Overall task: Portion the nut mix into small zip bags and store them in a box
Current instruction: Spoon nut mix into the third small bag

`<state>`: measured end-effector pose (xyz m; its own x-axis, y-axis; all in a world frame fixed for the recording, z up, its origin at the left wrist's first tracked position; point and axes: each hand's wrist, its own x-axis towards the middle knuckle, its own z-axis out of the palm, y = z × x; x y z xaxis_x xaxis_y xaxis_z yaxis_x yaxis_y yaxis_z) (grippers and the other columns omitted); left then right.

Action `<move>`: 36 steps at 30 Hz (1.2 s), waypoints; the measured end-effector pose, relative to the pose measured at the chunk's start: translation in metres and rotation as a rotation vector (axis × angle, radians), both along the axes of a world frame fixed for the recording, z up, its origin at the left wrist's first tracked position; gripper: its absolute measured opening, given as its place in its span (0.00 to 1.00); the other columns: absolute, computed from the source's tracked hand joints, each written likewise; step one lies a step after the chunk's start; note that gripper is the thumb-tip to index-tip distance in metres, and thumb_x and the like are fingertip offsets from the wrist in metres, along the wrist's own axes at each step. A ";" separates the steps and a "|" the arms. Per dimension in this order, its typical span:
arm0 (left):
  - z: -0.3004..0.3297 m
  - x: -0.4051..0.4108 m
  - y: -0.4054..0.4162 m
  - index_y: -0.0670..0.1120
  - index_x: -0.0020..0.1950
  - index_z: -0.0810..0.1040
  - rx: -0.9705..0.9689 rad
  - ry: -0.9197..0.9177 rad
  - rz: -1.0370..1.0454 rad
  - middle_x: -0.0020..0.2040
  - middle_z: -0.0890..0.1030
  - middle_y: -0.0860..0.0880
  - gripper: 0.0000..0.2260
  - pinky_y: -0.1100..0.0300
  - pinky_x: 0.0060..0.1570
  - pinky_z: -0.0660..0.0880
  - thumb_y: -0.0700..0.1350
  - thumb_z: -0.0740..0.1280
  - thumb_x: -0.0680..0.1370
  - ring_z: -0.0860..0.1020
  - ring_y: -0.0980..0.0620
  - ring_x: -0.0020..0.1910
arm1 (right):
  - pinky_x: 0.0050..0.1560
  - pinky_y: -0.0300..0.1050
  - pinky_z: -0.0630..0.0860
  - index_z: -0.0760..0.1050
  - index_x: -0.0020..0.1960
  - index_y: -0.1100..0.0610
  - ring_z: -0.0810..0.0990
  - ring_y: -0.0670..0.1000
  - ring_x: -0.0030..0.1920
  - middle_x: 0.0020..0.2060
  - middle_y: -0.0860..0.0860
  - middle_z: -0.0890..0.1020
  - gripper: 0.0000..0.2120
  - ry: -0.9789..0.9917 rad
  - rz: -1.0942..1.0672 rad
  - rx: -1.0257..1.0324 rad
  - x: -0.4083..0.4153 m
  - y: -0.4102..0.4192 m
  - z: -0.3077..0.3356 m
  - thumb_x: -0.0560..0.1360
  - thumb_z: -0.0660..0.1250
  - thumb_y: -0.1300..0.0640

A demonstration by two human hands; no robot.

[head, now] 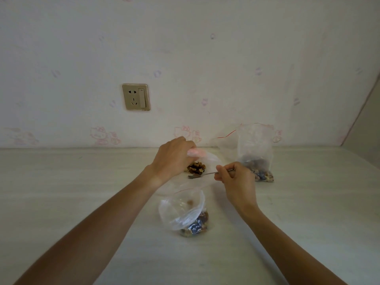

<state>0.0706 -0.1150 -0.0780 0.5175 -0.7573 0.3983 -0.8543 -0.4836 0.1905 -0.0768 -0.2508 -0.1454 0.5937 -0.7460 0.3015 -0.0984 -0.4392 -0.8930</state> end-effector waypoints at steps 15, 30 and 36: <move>-0.011 0.026 -0.002 0.51 0.39 0.68 -0.116 0.272 0.252 0.38 0.76 0.53 0.19 0.57 0.31 0.64 0.63 0.69 0.78 0.73 0.55 0.35 | 0.29 0.49 0.77 0.75 0.48 0.56 0.79 0.51 0.29 0.31 0.50 0.82 0.09 0.205 -0.042 -0.609 -0.001 0.003 0.023 0.84 0.63 0.52; -0.019 0.029 -0.006 0.48 0.43 0.73 -0.220 0.772 0.110 0.40 0.73 0.47 0.07 0.54 0.42 0.65 0.51 0.66 0.74 0.72 0.50 0.40 | 0.34 0.26 0.72 0.75 0.41 0.47 0.83 0.38 0.36 0.34 0.42 0.84 0.10 0.003 -0.038 0.048 0.030 0.001 0.000 0.80 0.70 0.55; -0.029 0.036 -0.005 0.47 0.40 0.71 -0.235 0.513 0.088 0.39 0.78 0.50 0.15 0.59 0.36 0.67 0.52 0.67 0.83 0.77 0.48 0.40 | 0.47 0.51 0.82 0.78 0.42 0.50 0.86 0.46 0.39 0.33 0.46 0.86 0.08 -0.013 -0.013 0.134 0.027 -0.003 -0.006 0.81 0.68 0.54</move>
<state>0.1066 -0.1200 -0.1072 0.7466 -0.6236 0.2319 -0.5820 -0.4434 0.6817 -0.0494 -0.2541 -0.1512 0.5802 -0.7879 0.2062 -0.0919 -0.3150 -0.9446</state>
